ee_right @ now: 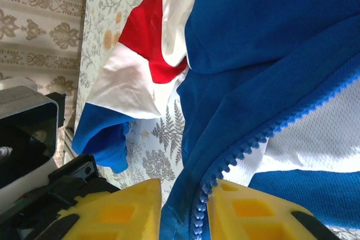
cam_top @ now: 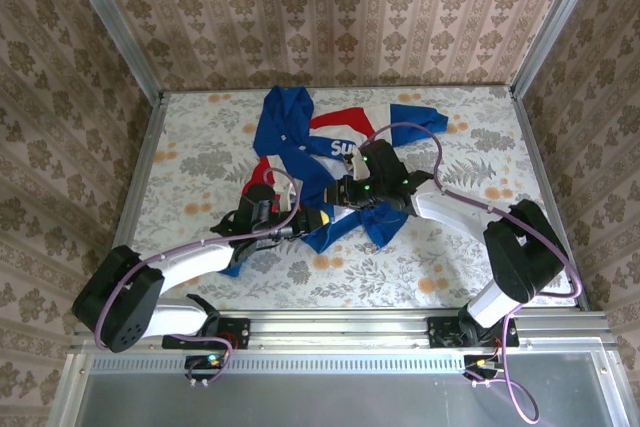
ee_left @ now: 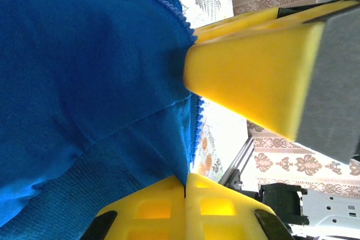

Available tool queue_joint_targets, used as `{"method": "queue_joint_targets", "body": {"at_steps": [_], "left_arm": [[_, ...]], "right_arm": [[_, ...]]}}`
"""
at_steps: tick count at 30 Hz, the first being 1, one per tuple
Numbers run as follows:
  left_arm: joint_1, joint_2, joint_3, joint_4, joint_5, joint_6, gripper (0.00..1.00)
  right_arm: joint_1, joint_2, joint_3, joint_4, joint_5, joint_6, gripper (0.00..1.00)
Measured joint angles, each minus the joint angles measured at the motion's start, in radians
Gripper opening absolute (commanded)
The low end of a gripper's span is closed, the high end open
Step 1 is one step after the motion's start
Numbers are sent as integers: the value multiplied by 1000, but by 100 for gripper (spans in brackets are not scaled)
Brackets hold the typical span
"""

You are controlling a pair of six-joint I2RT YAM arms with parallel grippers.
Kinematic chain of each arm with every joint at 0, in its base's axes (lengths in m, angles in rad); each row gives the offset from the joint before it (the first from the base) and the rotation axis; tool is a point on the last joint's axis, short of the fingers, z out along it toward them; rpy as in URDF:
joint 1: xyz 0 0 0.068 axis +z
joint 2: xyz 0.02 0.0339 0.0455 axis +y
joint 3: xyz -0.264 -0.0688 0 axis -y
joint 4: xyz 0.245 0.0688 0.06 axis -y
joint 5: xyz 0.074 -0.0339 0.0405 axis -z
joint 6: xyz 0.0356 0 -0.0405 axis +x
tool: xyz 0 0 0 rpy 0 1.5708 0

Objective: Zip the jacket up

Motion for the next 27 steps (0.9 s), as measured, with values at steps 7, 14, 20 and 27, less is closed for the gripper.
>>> {"method": "queue_joint_targets", "body": {"at_steps": [7, 14, 20, 27], "left_arm": [[2, 0, -42, 44, -1, 0, 0], [12, 0, -49, 60, -3, 0, 0], [16, 0, -49, 40, -15, 13, 0], [16, -1, -41, -60, -25, 56, 0]], "right_arm": [[-58, -102, 7, -217, 109, -145, 47], [-141, -137, 0, -455, 287, -252, 51], [-139, -108, -64, -526, 316, -265, 40], [-101, -63, -113, -521, 294, -253, 37]]}}
